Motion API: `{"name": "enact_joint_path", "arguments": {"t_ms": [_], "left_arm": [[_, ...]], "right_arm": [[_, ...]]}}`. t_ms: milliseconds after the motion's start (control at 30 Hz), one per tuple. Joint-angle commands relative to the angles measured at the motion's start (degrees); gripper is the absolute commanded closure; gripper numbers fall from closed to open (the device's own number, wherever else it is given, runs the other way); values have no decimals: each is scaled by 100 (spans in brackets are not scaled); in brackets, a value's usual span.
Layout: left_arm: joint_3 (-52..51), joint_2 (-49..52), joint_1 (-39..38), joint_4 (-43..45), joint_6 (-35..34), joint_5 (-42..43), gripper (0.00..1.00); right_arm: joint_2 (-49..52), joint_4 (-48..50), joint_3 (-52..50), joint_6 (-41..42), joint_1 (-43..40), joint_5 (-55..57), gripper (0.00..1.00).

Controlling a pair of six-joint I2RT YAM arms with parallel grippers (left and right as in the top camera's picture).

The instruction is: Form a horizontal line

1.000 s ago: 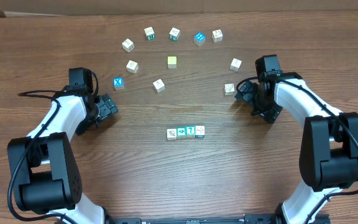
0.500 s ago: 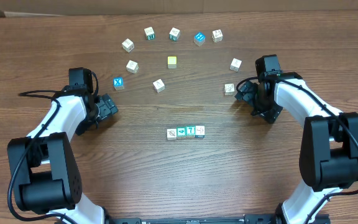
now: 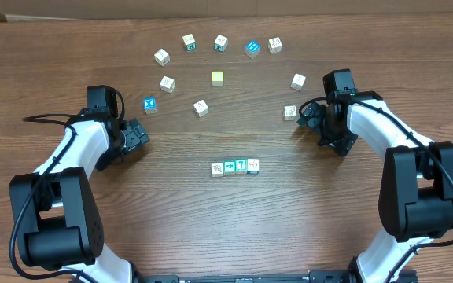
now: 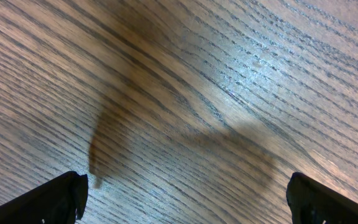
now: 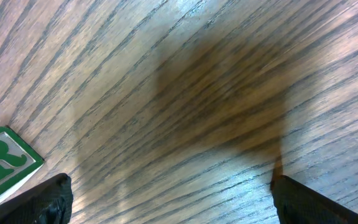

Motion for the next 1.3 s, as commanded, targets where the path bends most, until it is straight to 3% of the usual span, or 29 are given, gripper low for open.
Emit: {"name": "enact_joint_path", "arguments": {"t_ms": [0, 900, 1267], "left_arm": [[-22, 66, 9, 0, 20, -33, 0], [-24, 63, -9, 0, 20, -33, 0], [-24, -249, -621, 0, 20, -31, 1]], "right_arm": [[79, 39, -66, -37, -28, 76, 0], [79, 42, -66, -37, -28, 76, 0], [79, 42, -66, -37, -28, 76, 0]]}}
